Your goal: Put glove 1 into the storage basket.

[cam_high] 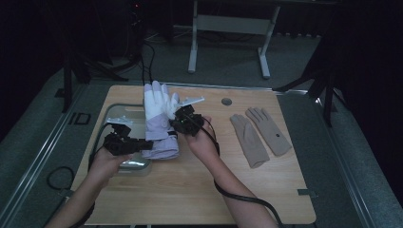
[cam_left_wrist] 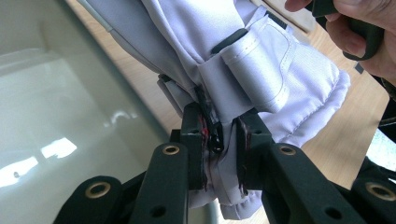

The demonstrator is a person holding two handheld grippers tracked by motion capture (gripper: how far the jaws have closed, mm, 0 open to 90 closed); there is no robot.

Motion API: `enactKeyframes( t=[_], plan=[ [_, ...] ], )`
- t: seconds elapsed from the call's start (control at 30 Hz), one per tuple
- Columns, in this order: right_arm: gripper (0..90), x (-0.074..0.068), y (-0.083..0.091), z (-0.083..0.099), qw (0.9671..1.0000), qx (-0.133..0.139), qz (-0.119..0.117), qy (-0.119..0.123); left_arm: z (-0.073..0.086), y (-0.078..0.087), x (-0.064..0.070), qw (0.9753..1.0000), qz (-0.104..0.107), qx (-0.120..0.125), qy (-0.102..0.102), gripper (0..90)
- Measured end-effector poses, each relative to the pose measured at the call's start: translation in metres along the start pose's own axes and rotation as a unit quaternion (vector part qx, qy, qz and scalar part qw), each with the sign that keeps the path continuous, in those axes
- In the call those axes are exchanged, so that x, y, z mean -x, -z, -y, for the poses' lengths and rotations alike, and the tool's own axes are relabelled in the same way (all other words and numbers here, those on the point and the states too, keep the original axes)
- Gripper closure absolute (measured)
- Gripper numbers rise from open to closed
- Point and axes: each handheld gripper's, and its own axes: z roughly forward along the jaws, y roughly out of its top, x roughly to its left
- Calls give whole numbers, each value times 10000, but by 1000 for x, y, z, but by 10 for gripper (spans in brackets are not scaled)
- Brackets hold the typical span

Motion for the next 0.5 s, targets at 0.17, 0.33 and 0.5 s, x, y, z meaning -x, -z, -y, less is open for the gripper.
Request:
enactKeyframes(
  t=[0.17, 0.33, 0.5],
  plan=[
    [819, -15, -11, -15, 9999, 29, -29, 98, 2, 18, -13, 9999, -101, 6, 20, 766],
    [818, -28, -25, -26, 9998, 49, -118, 141, 3, 33, -28, 9998, -176, -88, 35, 765],
    [818, -39, -42, -34, 9997, 46, -187, 125, 6, 43, -46, 9997, -169, -167, 93, 765]
  ],
)
